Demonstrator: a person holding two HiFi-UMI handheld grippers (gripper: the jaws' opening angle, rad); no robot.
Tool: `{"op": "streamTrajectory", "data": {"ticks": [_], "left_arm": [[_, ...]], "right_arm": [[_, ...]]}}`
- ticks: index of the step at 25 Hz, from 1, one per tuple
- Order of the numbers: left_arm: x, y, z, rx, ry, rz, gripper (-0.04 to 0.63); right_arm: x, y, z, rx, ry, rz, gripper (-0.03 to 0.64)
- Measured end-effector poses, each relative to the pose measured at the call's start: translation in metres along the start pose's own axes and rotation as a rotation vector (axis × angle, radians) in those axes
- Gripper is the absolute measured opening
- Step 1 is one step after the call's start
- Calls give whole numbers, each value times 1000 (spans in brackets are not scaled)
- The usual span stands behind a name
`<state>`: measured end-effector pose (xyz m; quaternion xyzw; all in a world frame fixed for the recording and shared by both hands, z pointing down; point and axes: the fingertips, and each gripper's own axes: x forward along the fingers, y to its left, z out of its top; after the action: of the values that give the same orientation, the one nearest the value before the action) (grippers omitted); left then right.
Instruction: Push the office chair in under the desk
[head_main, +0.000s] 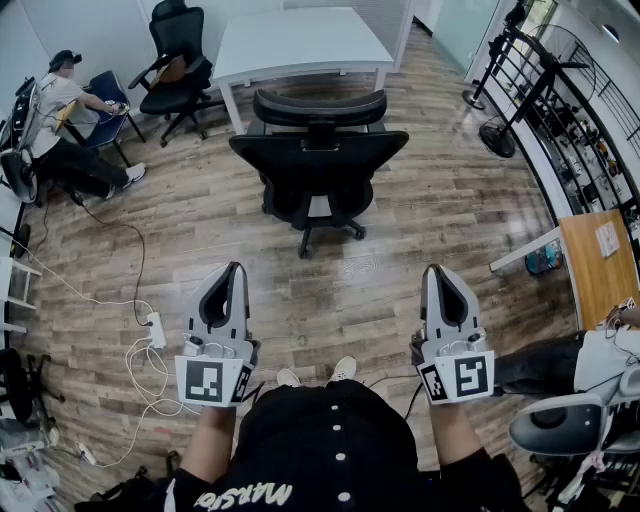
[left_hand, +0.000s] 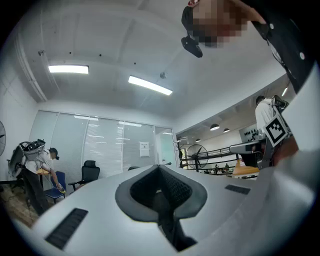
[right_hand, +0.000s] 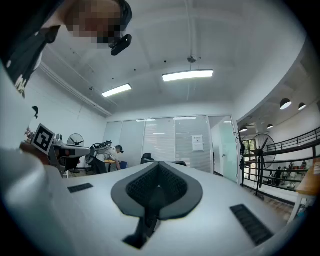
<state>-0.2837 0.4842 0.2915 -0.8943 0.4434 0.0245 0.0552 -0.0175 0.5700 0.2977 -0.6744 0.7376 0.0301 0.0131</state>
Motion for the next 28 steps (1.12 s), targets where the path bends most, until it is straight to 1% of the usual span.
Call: {"op": "streamTrajectory", "data": {"ticks": [3,6,11,15,16,20,22,23,24,25,26,28], "left_arm": [[2,1,1,9,-3,6,17],[4,-1,0,6,-3,9,17],[5,-3,-5,-6,11,12,17],[5,-8,-11,-65,29,-1,17],[5,-10,-12,-66,30,-3,17],[7,-12,-13,-17,29,6,17],[9,-14,-12,25,17,9,18],[10,-15,-12,34,18,12,26],[12,-16,-13,35,27,15,114],[14,-18,-15,34,40,17,249],[16,-19,-17,38,53,22,325],[18,-21,-19,53,66,39,327]], "right_arm": [[6,1,-1,-5,-2,12,26],[7,-2,-2,13,1,11,26],[1,-10,-2,112,-49,4,26],[-2,-11,-4,131,-59,33,26],[-2,-12,-6,127,-56,34,26],[-2,-21,-10,105,-53,26,26],[0,-24,-11,104,-56,33,29],[2,-26,-11,109,-57,43,30],[3,-27,-12,119,-53,54,117],[5,-30,-14,129,-47,67,271],[7,-32,-15,136,-41,79,304],[8,-37,-18,134,-37,99,304]]}}
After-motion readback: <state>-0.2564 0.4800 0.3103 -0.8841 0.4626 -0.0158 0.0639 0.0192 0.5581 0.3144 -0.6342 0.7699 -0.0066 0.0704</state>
